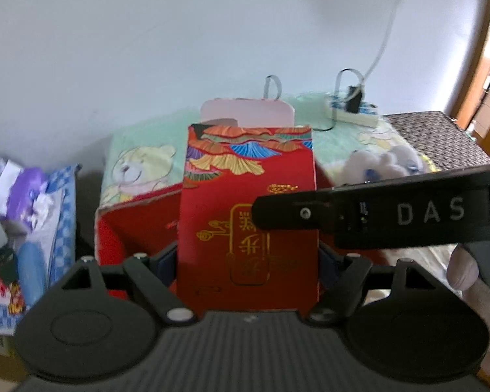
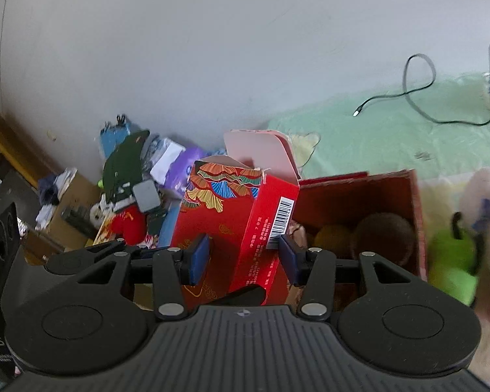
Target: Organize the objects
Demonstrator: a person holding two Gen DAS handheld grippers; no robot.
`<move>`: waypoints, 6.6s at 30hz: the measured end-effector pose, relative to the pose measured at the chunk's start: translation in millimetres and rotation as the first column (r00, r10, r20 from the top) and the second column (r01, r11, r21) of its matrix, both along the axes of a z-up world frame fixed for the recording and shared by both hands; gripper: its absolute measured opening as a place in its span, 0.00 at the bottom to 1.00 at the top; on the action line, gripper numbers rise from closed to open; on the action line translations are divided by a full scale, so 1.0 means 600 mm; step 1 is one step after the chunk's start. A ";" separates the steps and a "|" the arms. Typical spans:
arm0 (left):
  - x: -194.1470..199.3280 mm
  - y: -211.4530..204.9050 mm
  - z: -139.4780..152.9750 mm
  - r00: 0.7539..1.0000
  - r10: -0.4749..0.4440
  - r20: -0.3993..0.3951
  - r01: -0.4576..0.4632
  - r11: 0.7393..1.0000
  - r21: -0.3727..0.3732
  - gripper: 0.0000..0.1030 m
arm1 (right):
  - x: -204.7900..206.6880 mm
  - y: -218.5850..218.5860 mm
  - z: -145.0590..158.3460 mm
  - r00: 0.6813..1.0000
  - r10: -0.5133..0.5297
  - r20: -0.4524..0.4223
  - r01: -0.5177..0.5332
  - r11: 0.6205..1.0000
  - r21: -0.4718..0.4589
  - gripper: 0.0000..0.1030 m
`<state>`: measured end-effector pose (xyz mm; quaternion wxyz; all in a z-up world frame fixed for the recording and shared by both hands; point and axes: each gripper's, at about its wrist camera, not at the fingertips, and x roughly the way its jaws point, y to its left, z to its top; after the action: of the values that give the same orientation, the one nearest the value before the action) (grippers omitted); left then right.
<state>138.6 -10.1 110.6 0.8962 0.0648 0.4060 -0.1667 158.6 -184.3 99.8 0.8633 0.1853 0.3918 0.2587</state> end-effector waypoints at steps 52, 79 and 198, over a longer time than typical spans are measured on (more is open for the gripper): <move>0.096 0.038 -0.173 0.930 0.275 -0.244 -0.213 0.944 0.254 0.77 | 0.180 0.099 -0.170 0.864 0.365 -0.346 -0.370 0.927 0.054 0.49; 0.105 0.046 -0.168 0.941 0.266 -0.209 -0.218 0.949 0.227 0.83 | 0.197 0.051 -0.217 0.911 0.214 -0.354 -0.176 0.975 0.136 0.37; 0.063 0.014 -0.117 0.955 0.242 0.171 -0.274 0.941 0.199 0.87 | 0.014 0.018 -0.129 0.977 -0.196 0.079 0.211 0.894 -0.395 0.28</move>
<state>176.4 -1.9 40.3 0.9246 0.1216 0.3610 0.0038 166.7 -173.5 22.2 0.9123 0.0397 0.3989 0.0844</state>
